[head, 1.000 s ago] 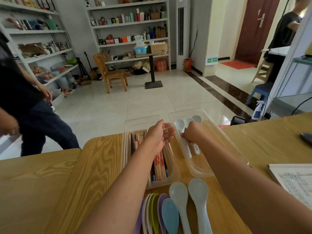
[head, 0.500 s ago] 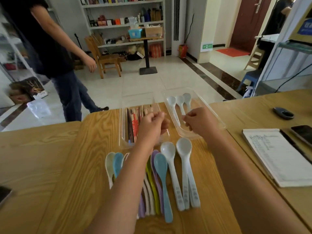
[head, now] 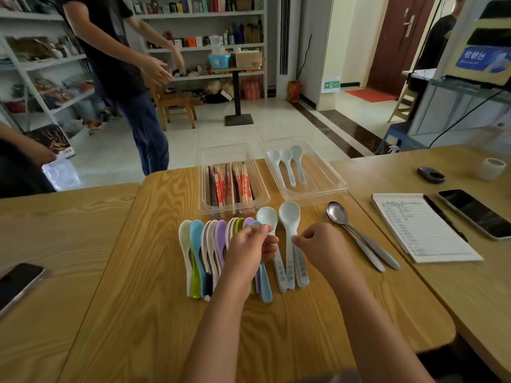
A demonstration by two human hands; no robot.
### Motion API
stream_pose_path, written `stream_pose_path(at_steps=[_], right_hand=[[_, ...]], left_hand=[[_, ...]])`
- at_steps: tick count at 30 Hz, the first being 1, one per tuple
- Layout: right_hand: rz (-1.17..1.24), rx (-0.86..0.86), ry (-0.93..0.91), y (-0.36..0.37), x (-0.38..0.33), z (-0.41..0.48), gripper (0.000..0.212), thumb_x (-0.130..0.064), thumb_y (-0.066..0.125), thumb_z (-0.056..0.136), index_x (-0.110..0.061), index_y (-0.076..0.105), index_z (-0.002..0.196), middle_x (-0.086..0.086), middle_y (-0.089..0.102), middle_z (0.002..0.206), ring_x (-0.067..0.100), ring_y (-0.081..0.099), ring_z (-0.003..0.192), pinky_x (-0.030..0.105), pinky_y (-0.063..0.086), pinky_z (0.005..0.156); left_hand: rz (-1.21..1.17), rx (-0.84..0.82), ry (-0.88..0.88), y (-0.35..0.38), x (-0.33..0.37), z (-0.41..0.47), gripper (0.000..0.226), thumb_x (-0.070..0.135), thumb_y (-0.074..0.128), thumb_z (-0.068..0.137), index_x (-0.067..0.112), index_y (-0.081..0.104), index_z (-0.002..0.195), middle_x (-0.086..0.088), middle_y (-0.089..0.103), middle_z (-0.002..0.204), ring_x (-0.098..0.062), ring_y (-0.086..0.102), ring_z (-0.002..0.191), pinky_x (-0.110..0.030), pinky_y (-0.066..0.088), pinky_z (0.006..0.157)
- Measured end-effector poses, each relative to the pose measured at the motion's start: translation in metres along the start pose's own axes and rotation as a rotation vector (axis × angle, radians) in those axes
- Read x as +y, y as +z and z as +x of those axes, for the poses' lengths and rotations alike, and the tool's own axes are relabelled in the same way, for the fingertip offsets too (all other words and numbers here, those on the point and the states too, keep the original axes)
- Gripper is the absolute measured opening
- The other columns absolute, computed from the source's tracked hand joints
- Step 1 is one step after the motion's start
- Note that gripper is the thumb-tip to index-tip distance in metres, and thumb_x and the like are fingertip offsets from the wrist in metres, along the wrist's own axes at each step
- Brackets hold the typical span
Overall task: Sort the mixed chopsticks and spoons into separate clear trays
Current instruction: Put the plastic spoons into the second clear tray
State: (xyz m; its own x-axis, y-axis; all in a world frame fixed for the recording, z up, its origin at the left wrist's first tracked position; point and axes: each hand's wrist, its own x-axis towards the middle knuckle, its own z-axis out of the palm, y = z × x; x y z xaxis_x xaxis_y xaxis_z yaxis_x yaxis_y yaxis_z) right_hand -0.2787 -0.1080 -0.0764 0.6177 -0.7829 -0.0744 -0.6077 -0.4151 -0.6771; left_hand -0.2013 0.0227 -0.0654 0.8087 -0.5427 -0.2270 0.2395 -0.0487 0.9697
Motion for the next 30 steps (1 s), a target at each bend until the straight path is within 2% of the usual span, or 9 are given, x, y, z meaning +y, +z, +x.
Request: stream_pose_path(at_steps=[6, 10, 14, 17, 22, 27, 30], right_hand=[[-0.212, -0.011, 0.011, 0.006, -0.018, -0.002, 0.023, -0.037, 0.063, 0.091, -0.014, 0.058, 0.09, -0.002, 0.055, 0.074, 0.011, 0.05, 0.059, 0.023, 0.032, 0.046], [-0.295, -0.006, -0.017, 0.01, -0.026, -0.001, 0.015, -0.027, 0.058, 0.093, -0.012, 0.055, 0.091, -0.002, 0.048, 0.075, 0.017, 0.055, 0.073, 0.025, 0.039, 0.053], [-0.397, 0.014, -0.044, 0.012, -0.035, 0.0, 0.007, -0.018, 0.053, 0.094, -0.013, 0.054, 0.089, -0.002, 0.049, 0.074, 0.019, 0.056, 0.074, 0.027, 0.042, 0.057], [-0.447, 0.002, -0.058, 0.012, -0.043, 0.0, 0.01, -0.01, 0.053, 0.093, -0.011, 0.06, 0.1, 0.003, 0.058, 0.089, 0.023, 0.063, 0.086, 0.028, 0.044, 0.061], [-0.511, -0.024, -0.097, 0.01, -0.051, 0.002, 0.019, -0.005, 0.051, 0.094, -0.009, 0.059, 0.11, 0.008, 0.063, 0.108, 0.025, 0.064, 0.098, 0.028, 0.043, 0.066], [-0.477, -0.025, -0.108, 0.014, -0.051, 0.009, 0.016, -0.008, 0.051, 0.093, -0.009, 0.061, 0.106, 0.005, 0.056, 0.09, 0.023, 0.056, 0.081, 0.029, 0.044, 0.064], [-0.431, -0.029, -0.087, 0.019, -0.046, 0.011, 0.014, -0.016, 0.052, 0.096, -0.01, 0.061, 0.104, 0.001, 0.052, 0.081, 0.021, 0.055, 0.077, 0.029, 0.044, 0.062]], left_hand=[[-0.003, 0.0, 0.003, -0.002, 0.0, -0.004, 0.023, 0.027, 0.052, 0.101, 0.013, 0.069, 0.104, -0.005, 0.075, 0.085, -0.014, 0.07, 0.077, -0.024, 0.056, 0.069], [-0.006, 0.0, 0.01, -0.002, 0.001, -0.003, 0.023, 0.028, 0.051, 0.101, 0.014, 0.069, 0.103, -0.004, 0.075, 0.085, -0.014, 0.071, 0.078, -0.024, 0.056, 0.069], [-0.009, -0.001, 0.015, -0.002, 0.0, -0.002, 0.023, 0.029, 0.052, 0.101, 0.015, 0.07, 0.102, -0.004, 0.075, 0.086, -0.016, 0.071, 0.081, -0.026, 0.057, 0.073], [-0.008, -0.001, 0.02, -0.001, -0.001, 0.0, 0.023, 0.03, 0.052, 0.101, 0.016, 0.071, 0.102, -0.002, 0.075, 0.084, -0.017, 0.071, 0.083, -0.028, 0.058, 0.075], [-0.006, -0.01, 0.021, 0.0, 0.002, 0.004, 0.023, 0.028, 0.051, 0.102, 0.014, 0.07, 0.103, -0.004, 0.075, 0.086, -0.017, 0.07, 0.083, -0.026, 0.056, 0.071], [0.003, 0.018, -0.004, -0.001, 0.011, 0.017, 0.022, 0.024, 0.052, 0.101, 0.011, 0.069, 0.102, -0.007, 0.073, 0.089, -0.018, 0.069, 0.082, -0.026, 0.055, 0.07], [-0.029, 0.033, -0.023, -0.004, 0.019, 0.029, 0.023, 0.022, 0.051, 0.102, 0.006, 0.069, 0.104, -0.008, 0.071, 0.087, -0.017, 0.067, 0.078, -0.025, 0.058, 0.07]])
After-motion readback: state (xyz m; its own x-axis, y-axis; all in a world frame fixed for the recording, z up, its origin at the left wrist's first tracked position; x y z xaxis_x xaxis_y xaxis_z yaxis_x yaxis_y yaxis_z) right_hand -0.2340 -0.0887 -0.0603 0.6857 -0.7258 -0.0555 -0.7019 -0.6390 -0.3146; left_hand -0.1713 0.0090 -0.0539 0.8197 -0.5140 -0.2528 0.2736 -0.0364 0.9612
